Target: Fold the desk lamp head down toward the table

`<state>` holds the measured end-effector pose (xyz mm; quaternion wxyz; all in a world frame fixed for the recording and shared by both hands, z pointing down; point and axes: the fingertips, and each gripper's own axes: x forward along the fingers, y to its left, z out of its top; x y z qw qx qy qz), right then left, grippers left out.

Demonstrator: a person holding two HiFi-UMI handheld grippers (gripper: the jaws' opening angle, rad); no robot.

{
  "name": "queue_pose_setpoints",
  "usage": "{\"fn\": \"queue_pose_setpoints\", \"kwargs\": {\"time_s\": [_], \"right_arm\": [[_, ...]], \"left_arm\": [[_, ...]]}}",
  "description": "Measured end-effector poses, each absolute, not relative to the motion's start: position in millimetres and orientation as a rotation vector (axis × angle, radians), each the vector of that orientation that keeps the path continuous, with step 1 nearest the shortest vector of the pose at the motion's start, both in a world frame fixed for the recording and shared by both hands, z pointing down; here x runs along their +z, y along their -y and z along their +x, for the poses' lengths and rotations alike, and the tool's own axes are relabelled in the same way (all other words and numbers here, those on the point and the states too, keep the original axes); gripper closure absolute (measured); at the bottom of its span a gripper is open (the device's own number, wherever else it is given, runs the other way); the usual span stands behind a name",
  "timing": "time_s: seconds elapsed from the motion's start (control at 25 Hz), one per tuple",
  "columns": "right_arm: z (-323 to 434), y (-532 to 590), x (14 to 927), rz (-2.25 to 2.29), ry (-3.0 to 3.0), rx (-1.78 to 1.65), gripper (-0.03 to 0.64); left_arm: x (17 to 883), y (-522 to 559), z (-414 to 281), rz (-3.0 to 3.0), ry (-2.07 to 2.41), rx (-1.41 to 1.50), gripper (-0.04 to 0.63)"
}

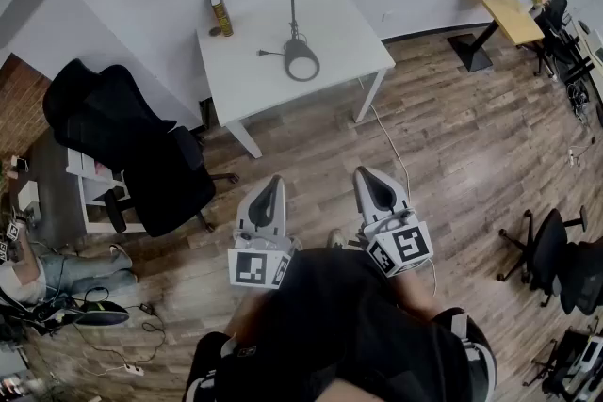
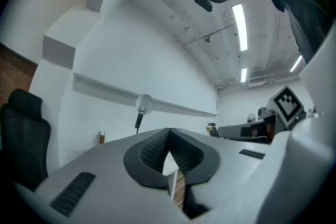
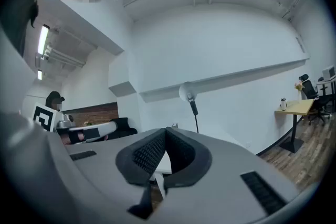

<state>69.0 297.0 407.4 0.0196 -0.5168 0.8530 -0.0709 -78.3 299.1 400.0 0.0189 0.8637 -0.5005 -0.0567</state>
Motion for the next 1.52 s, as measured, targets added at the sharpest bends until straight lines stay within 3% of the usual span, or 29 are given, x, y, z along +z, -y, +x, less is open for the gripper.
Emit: {"fn": "queue_pose_setpoints", "kwargs": {"time_s": [0.96,1.08,1.2,1.52], "right_arm": [[68.0,-297.2,404.9,-1.629,-2.638,-0.176,0.604],[68.4,-297.2,405.8,-1.642,-2.633,-0.166,0.553],[68.1,-298.0,405.7,-1.641,-2.635,-0.159,0.511],[69.4,-298.7,408.6,-1.645,-2.638,-0.170,0.502]], "left_arm": [[403.5,-296.8,-79.2,2.677,1.556,-0.164,0.571],[405.4,-296.7,-80.3,2.674,1.556,-0.165,0.558],[405.7,-298.1,-79.9,2.675,1.550,-0.161,0.490],[407.5,-298.6,-76.0,2.677,1.535,-0.156,0.482]]}}
